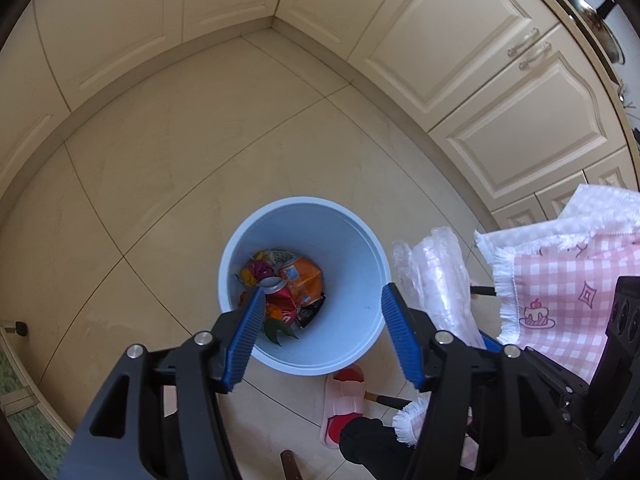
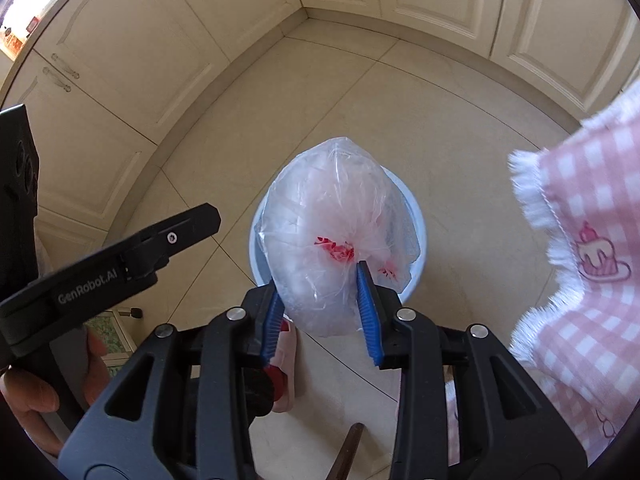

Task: Collect trash
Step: 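Carry the orange slice and plastic bag over the blue bin and open both grippers, then move both open tools back toward the table, then grasp the gold chip bag with the left gripper while the right grasps the clear wrapper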

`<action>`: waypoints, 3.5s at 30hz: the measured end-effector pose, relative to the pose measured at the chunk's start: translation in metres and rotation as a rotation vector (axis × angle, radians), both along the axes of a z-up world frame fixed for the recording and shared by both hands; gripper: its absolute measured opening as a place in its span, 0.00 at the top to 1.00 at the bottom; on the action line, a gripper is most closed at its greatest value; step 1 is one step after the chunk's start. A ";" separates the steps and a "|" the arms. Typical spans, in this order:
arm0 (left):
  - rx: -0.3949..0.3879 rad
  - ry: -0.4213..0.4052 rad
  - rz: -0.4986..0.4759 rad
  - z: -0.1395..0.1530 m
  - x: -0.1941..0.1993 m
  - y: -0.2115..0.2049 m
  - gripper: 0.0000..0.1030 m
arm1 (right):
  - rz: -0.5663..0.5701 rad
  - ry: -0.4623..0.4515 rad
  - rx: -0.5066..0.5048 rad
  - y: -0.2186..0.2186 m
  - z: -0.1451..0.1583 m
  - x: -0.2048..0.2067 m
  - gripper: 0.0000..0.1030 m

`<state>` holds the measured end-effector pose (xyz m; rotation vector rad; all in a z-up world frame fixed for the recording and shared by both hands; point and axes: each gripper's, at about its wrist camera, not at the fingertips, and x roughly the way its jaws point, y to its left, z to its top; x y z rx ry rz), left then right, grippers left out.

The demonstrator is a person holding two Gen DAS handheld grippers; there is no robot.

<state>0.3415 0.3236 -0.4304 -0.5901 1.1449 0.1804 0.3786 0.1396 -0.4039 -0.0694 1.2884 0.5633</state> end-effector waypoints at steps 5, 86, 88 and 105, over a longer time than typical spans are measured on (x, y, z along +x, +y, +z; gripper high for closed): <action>0.026 -0.001 0.026 0.004 -0.004 0.011 0.42 | 0.015 -0.013 0.006 0.012 0.001 0.002 0.62; -0.099 -0.279 -0.754 0.281 0.081 -0.609 0.69 | -0.886 -0.584 0.059 -0.618 0.311 -0.059 0.35; -0.126 -0.278 -0.768 0.278 0.083 -0.605 0.80 | -0.887 -0.566 0.080 -0.618 0.307 -0.050 0.35; 0.008 -0.476 -0.525 0.324 0.083 -0.492 0.92 | -0.926 -0.327 0.243 -0.615 0.247 0.036 0.74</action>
